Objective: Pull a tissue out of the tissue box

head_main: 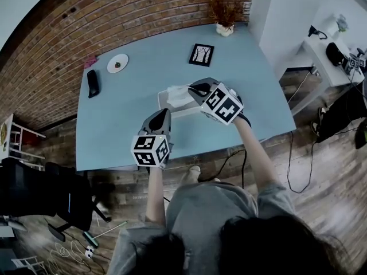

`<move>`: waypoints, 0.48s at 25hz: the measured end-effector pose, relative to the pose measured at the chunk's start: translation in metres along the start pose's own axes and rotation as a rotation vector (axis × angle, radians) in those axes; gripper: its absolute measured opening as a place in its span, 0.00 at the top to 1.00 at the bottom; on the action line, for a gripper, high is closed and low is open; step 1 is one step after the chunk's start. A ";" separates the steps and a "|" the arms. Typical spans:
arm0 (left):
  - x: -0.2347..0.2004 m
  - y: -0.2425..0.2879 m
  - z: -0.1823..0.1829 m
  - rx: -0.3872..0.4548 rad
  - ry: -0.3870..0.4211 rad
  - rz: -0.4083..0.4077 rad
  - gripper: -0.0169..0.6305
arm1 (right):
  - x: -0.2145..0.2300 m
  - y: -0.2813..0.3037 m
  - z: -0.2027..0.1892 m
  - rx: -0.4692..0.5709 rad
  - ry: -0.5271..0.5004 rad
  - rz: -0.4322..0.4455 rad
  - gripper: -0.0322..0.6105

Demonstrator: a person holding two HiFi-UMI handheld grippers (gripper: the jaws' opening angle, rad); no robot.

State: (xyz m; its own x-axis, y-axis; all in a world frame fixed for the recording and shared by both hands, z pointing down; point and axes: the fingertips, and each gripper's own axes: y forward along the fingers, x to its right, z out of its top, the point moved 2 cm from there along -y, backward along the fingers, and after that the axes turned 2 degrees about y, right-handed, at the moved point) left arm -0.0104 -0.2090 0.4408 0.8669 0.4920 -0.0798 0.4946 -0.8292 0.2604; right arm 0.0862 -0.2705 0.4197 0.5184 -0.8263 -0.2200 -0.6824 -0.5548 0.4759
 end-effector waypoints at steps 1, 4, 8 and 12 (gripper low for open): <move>0.003 -0.001 0.001 0.004 0.003 -0.004 0.97 | 0.000 -0.005 0.003 0.024 0.013 -0.005 0.95; 0.012 -0.005 0.003 0.016 0.011 -0.014 0.97 | -0.002 -0.019 0.010 0.067 0.029 -0.012 0.95; 0.023 -0.011 0.007 0.035 0.022 -0.025 0.97 | -0.008 -0.035 0.010 0.103 0.043 -0.027 0.95; 0.031 -0.021 0.012 0.066 0.031 -0.028 0.97 | -0.014 -0.051 0.008 0.150 0.075 -0.052 0.95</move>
State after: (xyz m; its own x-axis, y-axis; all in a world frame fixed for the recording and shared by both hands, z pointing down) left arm 0.0066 -0.1796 0.4216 0.8508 0.5224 -0.0561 0.5226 -0.8302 0.1940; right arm 0.1098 -0.2310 0.3920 0.5882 -0.7897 -0.1741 -0.7201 -0.6095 0.3316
